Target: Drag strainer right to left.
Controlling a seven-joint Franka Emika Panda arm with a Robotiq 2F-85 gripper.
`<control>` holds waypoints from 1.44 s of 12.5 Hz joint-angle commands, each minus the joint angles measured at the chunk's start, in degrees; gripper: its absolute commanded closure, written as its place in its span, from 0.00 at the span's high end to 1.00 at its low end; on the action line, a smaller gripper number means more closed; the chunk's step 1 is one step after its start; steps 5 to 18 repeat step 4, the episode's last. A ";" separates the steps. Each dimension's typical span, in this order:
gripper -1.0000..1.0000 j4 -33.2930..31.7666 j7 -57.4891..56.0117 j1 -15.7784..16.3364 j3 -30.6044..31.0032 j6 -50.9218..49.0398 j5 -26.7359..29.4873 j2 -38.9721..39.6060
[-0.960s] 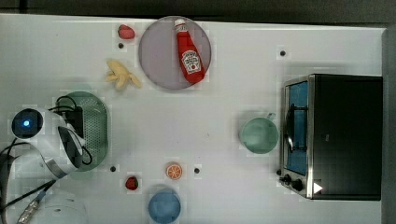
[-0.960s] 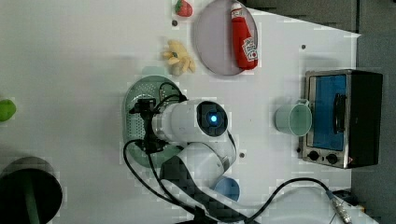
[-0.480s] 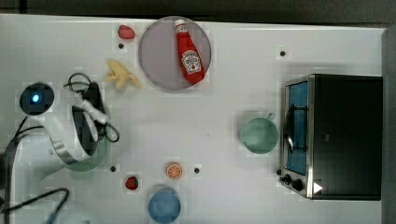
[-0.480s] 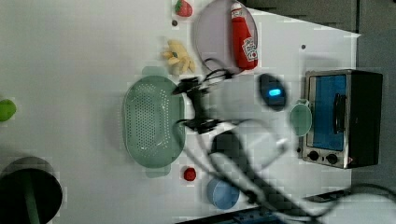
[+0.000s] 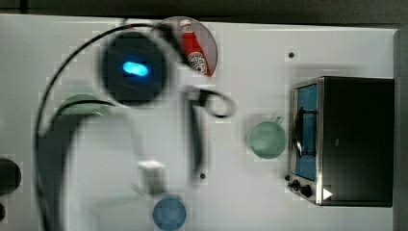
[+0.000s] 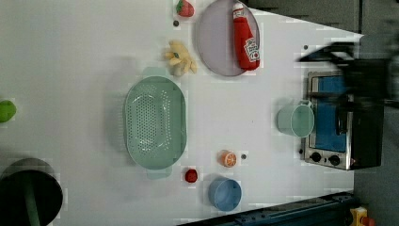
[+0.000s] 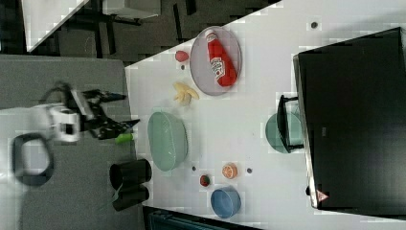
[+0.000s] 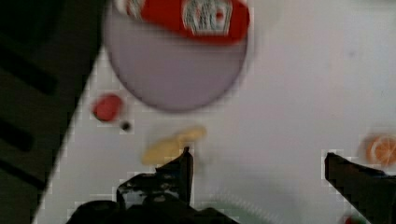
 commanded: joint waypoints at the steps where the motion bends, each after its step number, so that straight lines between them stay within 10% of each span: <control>1: 1.00 -0.62 -21.91 -4.40 -8.07 -7.16 -4.09 -2.43; 18: 1.00 -0.62 -26.35 -4.40 -11.36 -11.10 -7.20 -6.50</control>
